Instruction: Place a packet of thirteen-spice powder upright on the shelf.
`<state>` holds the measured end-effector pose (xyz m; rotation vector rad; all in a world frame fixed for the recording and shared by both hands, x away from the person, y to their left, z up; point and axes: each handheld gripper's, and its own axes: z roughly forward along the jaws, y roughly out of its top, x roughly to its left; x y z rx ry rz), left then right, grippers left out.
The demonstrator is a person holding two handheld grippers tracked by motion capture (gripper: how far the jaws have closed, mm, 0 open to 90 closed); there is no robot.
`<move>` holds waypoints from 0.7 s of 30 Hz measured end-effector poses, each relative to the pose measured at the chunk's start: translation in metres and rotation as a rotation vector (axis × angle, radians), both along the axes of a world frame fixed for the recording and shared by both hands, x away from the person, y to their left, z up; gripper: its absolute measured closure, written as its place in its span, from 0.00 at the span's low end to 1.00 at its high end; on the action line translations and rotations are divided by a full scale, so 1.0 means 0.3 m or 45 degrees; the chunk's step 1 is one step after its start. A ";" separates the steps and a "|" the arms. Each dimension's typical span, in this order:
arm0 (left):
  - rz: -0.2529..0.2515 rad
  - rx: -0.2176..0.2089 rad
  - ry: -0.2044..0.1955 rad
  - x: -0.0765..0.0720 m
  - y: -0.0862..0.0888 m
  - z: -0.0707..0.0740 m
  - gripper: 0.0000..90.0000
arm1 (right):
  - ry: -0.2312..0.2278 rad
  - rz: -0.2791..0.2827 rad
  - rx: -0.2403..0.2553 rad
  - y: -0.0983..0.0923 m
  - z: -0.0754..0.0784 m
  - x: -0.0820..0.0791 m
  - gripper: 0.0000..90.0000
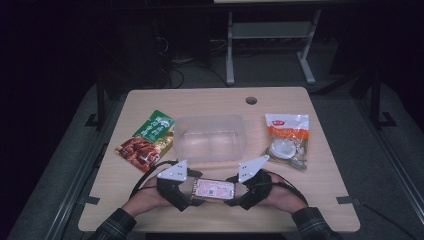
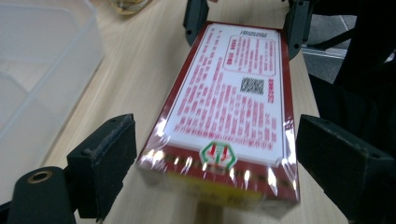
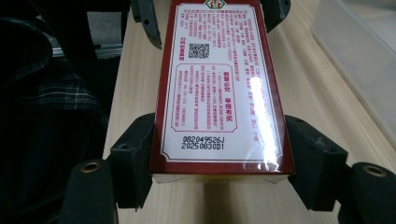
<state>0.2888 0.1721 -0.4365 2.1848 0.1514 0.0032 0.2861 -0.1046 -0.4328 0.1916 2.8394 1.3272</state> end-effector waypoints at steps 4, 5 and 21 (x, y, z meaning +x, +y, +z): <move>-0.026 0.008 0.008 -0.005 -0.013 -0.006 0.15 | 0.013 0.002 -0.002 0.007 0.002 -0.004 0.35; -0.029 0.008 0.007 -0.005 -0.014 -0.007 0.15 | 0.032 -0.013 0.006 0.009 0.004 -0.008 0.35; -0.043 0.013 0.014 -0.001 -0.004 -0.007 0.25 | 0.013 0.011 0.020 0.010 0.007 -0.009 0.35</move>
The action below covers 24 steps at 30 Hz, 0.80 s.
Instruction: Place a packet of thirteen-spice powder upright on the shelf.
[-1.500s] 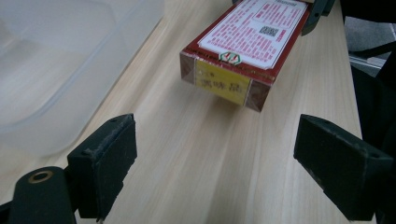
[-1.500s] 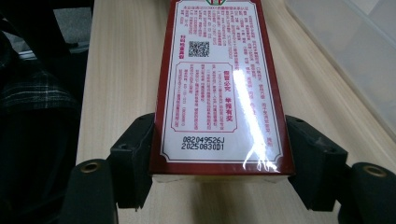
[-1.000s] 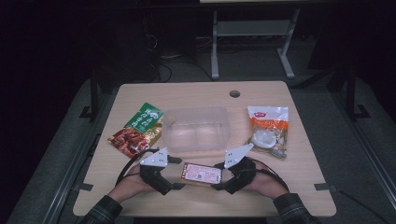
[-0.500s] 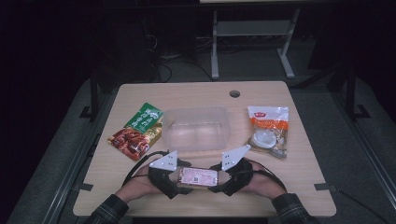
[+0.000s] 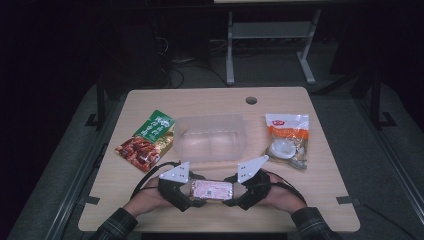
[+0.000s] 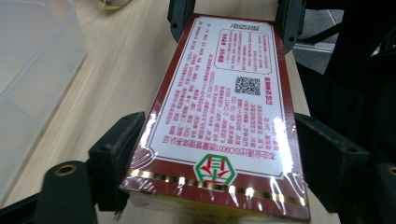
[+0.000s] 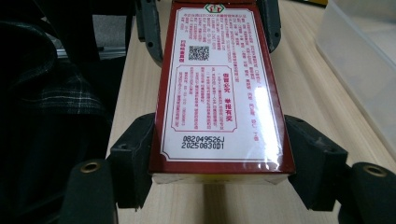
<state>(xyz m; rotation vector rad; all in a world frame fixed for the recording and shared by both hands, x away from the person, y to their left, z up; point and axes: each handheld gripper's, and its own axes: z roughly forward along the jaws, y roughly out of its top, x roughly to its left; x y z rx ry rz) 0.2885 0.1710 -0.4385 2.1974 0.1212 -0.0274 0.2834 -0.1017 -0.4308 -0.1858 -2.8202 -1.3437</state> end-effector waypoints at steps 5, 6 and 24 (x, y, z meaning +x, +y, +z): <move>-0.003 -0.004 0.008 0.001 0.004 -0.002 0.28 | -0.004 0.008 0.001 0.001 -0.001 0.000 0.35; -0.005 -0.004 0.010 0.000 0.004 -0.002 0.28 | -0.009 0.010 0.002 0.002 -0.001 0.001 0.35; -0.038 0.017 0.002 -0.003 0.009 0.000 0.35 | -0.016 -0.008 0.017 0.002 -0.011 0.015 0.26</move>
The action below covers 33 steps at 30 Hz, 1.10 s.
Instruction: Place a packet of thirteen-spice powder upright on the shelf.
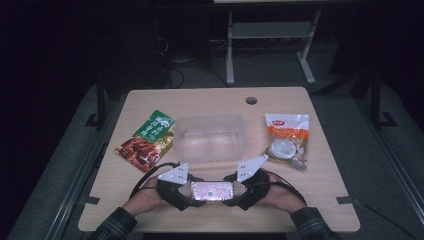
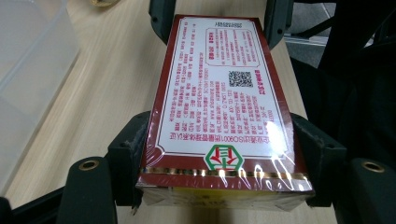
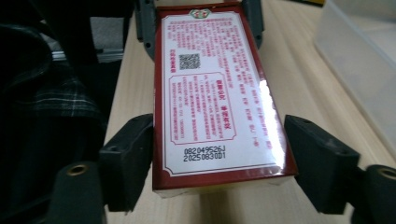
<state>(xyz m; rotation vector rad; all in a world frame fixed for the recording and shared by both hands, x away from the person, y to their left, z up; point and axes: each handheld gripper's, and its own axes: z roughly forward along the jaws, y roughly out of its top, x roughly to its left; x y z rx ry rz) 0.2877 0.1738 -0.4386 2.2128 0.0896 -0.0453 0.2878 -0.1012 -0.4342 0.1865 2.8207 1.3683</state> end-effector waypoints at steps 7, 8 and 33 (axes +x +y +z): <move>0.022 0.014 0.000 0.006 0.010 -0.001 0.35 | 0.024 -0.070 0.020 -0.019 0.004 0.001 0.19; 0.032 0.013 -0.006 0.007 0.016 0.000 0.35 | 0.014 -0.093 0.015 -0.028 0.003 0.002 0.16; 0.108 0.008 0.009 0.124 0.049 0.079 0.35 | 0.022 -0.509 -0.112 -0.205 -0.059 -0.124 0.16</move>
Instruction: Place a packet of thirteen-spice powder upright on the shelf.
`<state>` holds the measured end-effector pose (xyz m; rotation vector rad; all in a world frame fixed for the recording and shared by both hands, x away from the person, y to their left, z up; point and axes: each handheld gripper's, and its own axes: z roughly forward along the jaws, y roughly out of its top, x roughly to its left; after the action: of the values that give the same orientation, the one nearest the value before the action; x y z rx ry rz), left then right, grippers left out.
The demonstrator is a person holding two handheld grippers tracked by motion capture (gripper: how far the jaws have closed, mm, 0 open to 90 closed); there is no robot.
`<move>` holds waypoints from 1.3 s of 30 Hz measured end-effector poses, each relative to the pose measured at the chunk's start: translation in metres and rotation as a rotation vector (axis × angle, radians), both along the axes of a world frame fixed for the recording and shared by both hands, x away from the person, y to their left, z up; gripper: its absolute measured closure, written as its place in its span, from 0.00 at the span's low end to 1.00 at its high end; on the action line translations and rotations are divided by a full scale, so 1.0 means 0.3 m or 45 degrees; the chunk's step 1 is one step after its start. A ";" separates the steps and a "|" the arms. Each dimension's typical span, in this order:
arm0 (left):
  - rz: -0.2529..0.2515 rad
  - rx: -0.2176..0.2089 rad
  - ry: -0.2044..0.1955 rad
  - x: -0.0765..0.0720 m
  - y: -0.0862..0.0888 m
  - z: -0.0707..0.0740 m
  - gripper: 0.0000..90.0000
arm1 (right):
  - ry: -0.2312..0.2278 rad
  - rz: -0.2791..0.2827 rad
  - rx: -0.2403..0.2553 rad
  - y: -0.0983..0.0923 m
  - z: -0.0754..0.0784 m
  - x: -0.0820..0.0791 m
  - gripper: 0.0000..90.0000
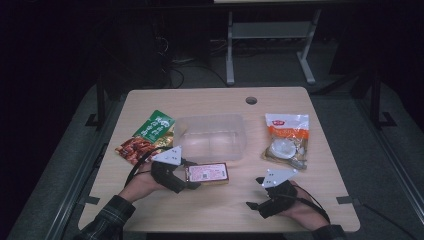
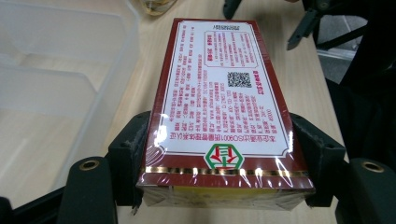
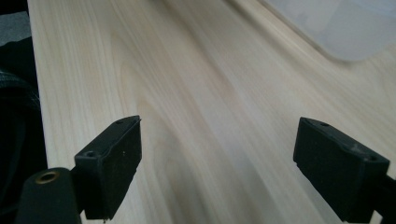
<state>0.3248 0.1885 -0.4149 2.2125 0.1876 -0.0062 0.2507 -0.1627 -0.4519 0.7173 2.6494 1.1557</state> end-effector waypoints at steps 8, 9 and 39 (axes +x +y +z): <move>0.039 -0.048 0.013 0.064 0.001 0.050 0.35 | -0.011 -0.057 -0.009 -0.034 -0.019 -0.020 0.15; 0.046 -0.044 0.003 0.077 -0.003 0.059 0.35 | -0.017 -0.070 0.001 -0.045 -0.019 -0.023 0.15; 0.072 0.042 -0.040 0.323 -0.105 0.149 0.35 | -0.068 -0.133 0.011 -0.113 -0.024 -0.049 0.15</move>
<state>0.4217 0.1571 -0.3702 2.2376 0.2347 0.0629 0.2360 -0.1968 -0.4591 0.8044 2.5320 1.1431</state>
